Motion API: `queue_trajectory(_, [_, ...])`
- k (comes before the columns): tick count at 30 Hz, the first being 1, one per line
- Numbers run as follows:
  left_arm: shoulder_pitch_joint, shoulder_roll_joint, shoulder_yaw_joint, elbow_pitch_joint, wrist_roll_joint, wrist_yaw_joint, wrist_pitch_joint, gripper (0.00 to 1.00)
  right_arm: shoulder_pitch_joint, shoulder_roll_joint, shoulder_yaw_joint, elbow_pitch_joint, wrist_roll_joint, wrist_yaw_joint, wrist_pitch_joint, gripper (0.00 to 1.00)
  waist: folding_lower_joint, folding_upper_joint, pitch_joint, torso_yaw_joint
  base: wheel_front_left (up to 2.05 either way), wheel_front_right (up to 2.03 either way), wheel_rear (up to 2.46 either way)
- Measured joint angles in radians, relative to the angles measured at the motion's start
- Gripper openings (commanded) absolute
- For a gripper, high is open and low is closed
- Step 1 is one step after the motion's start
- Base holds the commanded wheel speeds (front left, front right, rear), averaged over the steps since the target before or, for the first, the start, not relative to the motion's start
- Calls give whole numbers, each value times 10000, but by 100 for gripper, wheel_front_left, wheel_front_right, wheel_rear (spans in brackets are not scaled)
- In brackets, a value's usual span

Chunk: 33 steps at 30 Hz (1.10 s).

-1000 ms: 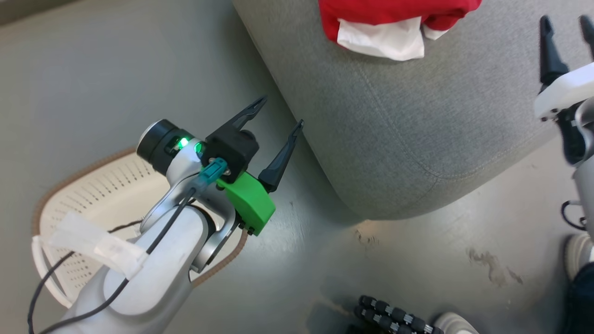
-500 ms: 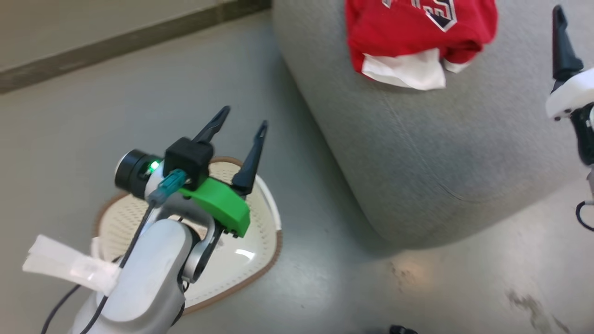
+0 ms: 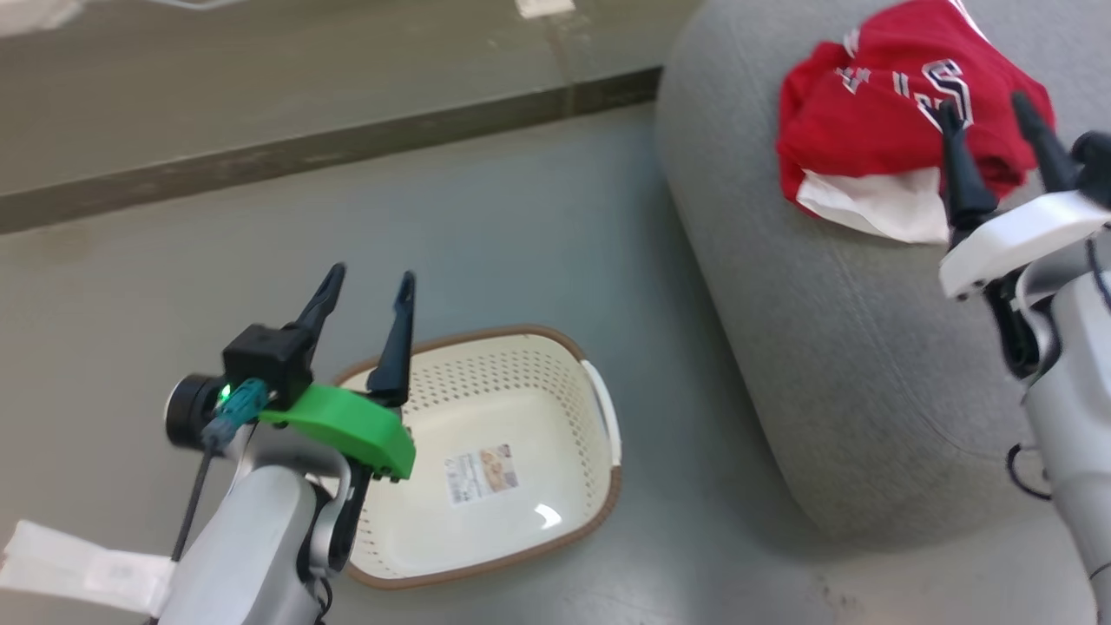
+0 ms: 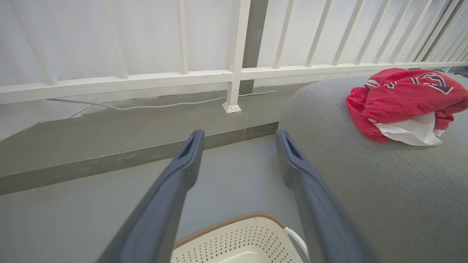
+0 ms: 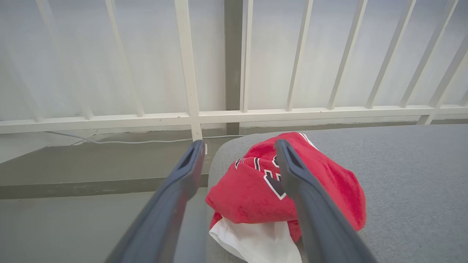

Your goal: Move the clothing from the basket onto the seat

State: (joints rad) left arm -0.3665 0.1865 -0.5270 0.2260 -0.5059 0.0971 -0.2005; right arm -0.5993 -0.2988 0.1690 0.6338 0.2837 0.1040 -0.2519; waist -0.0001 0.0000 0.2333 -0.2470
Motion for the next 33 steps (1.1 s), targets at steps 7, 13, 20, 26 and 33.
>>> queue_trajectory(7, [696, 40, 688, 178, -278, 98, -219, 100, 755, 418, 65, -395, 75, -196, 0, 100, 0, 0, -681, 813, 0, 0, 0])
queue_trajectory(13, [1333, 115, 1338, 182, -326, 188, -359, 100, 1504, 796, 113, -779, 171, -384, 0, 100, 0, 0, -1253, 1358, 0, 0, 0])
queue_trajectory(20, [2197, 155, 1870, 71, -270, 247, -428, 100, 2549, 1145, 274, -1246, 249, -581, 2, 100, 0, 0, -1829, 1827, 0, 0, 0])
queue_trajectory(26, [2627, 159, 2167, -192, -138, 268, -477, 100, 3453, 1425, 405, -1699, 249, -813, 2, 100, 0, 0, -2207, 2090, 0, 0, 0])
queue_trajectory(33, [3364, 134, 2610, -470, -73, 270, -479, 100, 4342, 1674, 474, -2293, 274, -1060, 2, 100, 0, 0, -2490, 2247, 0, 0, 0])
